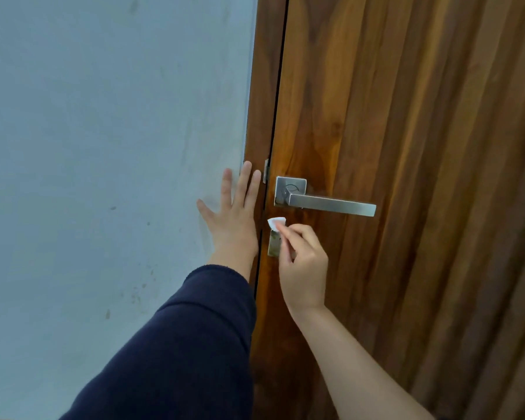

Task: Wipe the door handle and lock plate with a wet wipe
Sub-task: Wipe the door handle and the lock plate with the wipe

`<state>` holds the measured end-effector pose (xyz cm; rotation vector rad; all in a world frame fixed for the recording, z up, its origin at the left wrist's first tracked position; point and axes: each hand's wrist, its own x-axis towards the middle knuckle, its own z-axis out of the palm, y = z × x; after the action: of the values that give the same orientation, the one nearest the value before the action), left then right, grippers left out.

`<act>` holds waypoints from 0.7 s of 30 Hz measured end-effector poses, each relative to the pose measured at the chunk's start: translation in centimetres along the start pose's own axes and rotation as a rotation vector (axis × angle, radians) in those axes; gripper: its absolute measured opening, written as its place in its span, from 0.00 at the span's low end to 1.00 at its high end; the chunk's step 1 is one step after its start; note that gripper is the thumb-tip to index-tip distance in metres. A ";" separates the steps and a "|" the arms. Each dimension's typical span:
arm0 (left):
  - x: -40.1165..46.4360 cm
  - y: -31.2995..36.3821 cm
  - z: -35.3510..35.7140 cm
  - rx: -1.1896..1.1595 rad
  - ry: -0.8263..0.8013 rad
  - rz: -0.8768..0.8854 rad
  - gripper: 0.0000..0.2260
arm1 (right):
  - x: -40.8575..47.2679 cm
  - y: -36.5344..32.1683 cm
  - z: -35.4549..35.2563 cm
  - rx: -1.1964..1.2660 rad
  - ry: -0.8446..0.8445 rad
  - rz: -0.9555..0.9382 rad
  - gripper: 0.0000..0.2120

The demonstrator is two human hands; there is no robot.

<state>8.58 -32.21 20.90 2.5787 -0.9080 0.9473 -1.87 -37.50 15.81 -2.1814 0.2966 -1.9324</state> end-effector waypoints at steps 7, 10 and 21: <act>0.2 0.0 0.0 0.003 -0.024 0.012 0.54 | 1.4 0.4 3.8 -0.253 0.088 -0.048 0.20; 0.3 0.0 0.0 -0.004 -0.018 0.016 0.55 | 1.6 0.9 4.5 -0.453 0.069 -0.060 0.27; 0.5 0.0 0.2 -0.006 -0.018 0.011 0.57 | 0.4 2.4 4.1 -0.564 -0.042 -0.039 0.37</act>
<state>8.96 -32.50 21.09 2.5842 -0.9287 0.9241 2.26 -39.84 15.05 -2.5670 0.8917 -1.9971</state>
